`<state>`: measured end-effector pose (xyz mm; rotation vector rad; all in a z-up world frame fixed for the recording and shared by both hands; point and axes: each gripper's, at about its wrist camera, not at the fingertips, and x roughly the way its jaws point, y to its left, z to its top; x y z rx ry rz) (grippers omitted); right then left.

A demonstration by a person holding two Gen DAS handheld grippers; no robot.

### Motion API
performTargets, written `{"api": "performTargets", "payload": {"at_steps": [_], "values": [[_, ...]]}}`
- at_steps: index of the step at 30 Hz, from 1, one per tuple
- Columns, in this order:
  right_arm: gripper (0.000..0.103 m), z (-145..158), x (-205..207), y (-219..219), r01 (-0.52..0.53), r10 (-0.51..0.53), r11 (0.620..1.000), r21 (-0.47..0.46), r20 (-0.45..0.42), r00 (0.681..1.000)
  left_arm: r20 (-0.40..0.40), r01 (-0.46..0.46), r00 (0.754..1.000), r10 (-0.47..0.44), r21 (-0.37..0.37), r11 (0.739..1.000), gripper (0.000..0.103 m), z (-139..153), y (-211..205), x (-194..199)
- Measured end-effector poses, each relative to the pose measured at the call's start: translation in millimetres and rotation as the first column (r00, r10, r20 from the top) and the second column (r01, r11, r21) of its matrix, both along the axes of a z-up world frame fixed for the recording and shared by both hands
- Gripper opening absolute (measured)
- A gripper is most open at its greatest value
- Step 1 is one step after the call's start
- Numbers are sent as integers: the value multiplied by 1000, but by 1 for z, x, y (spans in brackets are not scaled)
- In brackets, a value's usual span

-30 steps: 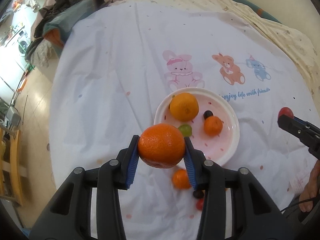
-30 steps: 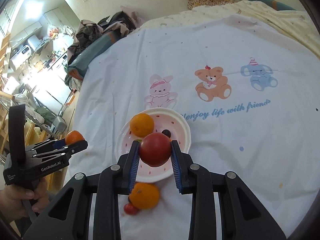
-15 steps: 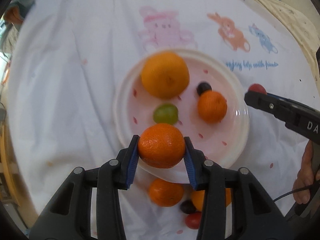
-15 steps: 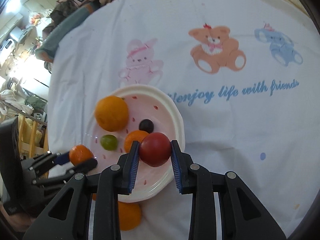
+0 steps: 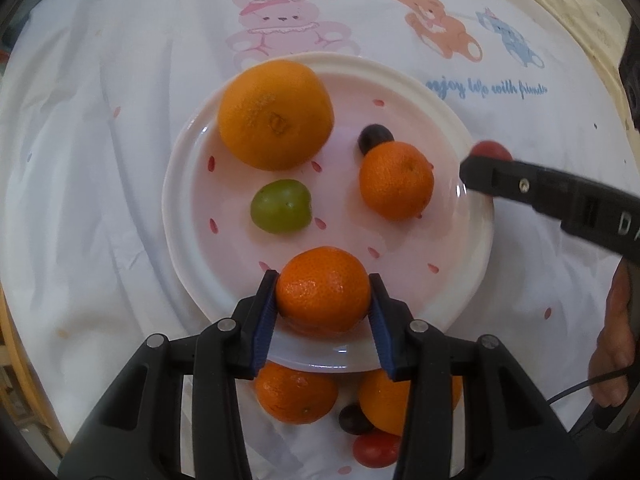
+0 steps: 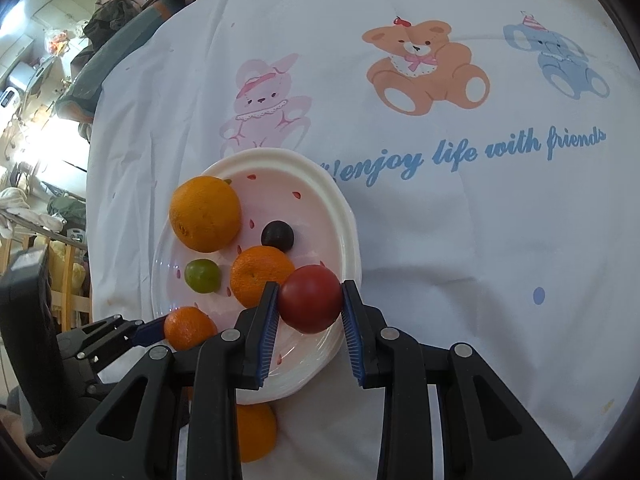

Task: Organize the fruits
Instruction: 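Lower mandarin and red tomato into the pink bowl and open both grippers, then withdraw both grippers from the bowl toward the large orange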

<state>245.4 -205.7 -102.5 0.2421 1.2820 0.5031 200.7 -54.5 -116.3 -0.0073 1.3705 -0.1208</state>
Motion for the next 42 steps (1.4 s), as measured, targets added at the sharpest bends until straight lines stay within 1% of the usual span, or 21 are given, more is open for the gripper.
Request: {"api": "performTargets", "payload": {"at_steps": [5,6,7,8,9,10,12,15,22,26,30,34,36,40,42], "values": [[36,2,0,0,2,-2,1000,16,3,1000,-2,18,1000,-18,16,1000,40,0,-1,0],[36,3,0,1,0,0,1000,23,3,1000,-3,19,1000,-19,16,1000,42,-1,-2,1],[43,3,0,1,-4,4,1000,26,2,1000,-7,22,1000,-22,6,1000,58,-2,-4,2],[55,5,0,2,-12,12,1000,29,6,1000,-7,22,1000,-22,-2,1000,68,-2,-6,3],[59,7,-1,3,-14,13,999,35,16,1000,22,23,999,-23,2,1000,80,2,-7,2],[64,11,-2,2,-13,11,999,46,31,999,38,26,999,-26,15,1000,82,4,-10,1],[69,17,-2,2,-8,5,998,58,50,999,57,49,997,-52,41,998,82,7,-14,0],[73,26,-1,-1,10,-16,997,79,78,997,62,61,996,-63,44,997,82,9,-17,1],[74,37,-1,-6,41,-49,996,83,99,994,72,52,996,-55,42,998,82,14,-12,2],[74,54,-12,-8,45,-52,998,49,157,986,97,35,995,-37,24,999,82,28,-3,-4],[74,69,-26,-13,47,-55,998,47,183,982,132,29,991,-30,12,1000,82,45,3,-10],[74,79,-40,-16,38,-47,998,47,203,978,160,14,987,-15,5,1000,82,59,7,-22],[74,80,-44,-15,34,-40,999,30,209,977,163,34,986,-34,3,999,82,63,5,-29],[74,81,-58,-20,53,-61,997,49,194,979,192,38,981,-39,8,999,82,74,8,-48],[74,83,-68,-23,55,-65,997,53,196,978,217,33,975,-41,40,999,82,79,11,-60]]}}
